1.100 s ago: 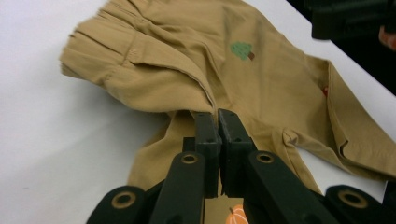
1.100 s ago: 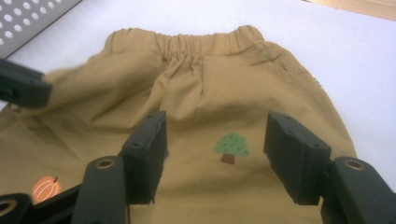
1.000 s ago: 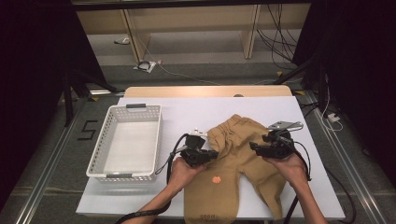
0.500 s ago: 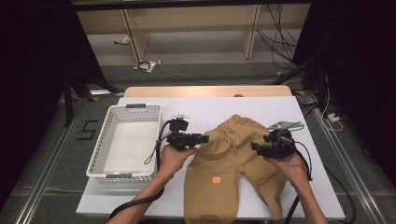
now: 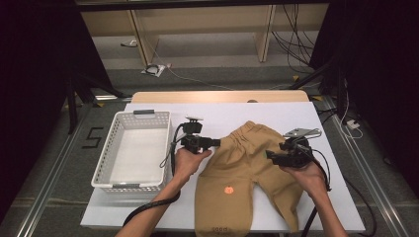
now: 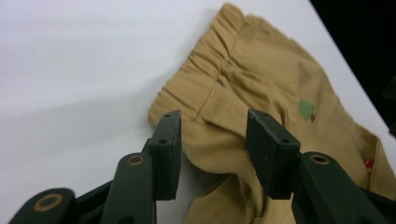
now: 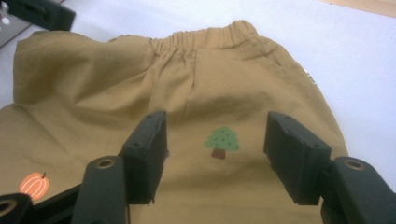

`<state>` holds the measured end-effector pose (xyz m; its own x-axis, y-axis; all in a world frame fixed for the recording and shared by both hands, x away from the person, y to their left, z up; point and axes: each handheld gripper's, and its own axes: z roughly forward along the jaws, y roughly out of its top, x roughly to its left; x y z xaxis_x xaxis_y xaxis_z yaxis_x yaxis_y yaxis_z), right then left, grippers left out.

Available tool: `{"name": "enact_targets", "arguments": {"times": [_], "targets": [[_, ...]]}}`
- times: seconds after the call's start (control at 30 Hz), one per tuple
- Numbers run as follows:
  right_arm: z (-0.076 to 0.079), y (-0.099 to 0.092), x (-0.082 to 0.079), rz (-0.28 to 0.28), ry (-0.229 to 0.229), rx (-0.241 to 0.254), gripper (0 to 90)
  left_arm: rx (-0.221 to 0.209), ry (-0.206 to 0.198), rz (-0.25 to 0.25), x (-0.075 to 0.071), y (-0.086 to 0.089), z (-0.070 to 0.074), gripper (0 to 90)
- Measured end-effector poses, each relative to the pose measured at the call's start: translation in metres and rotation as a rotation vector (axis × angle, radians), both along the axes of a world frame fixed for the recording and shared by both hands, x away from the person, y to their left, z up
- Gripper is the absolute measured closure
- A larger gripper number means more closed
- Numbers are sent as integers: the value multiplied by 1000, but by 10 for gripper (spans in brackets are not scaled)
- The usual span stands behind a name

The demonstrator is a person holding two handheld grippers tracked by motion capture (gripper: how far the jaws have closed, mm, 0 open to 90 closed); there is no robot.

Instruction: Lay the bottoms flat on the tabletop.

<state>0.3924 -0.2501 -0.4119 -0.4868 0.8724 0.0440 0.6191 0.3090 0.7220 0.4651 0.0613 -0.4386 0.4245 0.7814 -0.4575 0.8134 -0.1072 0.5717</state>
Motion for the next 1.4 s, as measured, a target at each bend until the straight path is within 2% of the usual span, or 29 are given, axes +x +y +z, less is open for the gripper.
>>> {"name": "enact_targets", "arguments": {"times": [0.07,0.23,0.4,0.5,0.63,0.87,1.0,1.17,1.27,1.4], "targets": [[0,0,0,-1,-4,0,404,32,23,-13,0,-5,-6,554],[1,0,0,5,-3,-1,404,55,52,-30,0,-10,-17,531],[0,0,0,1,-1,-2,404,20,96,-26,3,-11,-25,519],[0,-1,1,0,-4,-2,404,41,107,-44,2,-15,-27,501],[0,-2,1,-2,-7,-2,404,44,116,-42,2,-18,-32,499],[1,-4,0,-6,-8,-1,405,48,107,-65,1,-24,-34,598],[1,-4,0,-6,-9,1,405,63,106,-75,1,-25,-38,706],[2,-5,0,-9,-9,3,406,86,90,-91,-1,-28,-40,893],[1,-5,0,-10,-10,4,406,100,59,-94,-2,-28,-37,898],[2,-6,0,-12,-11,4,406,98,26,-66,0,-21,-28,900]]}}
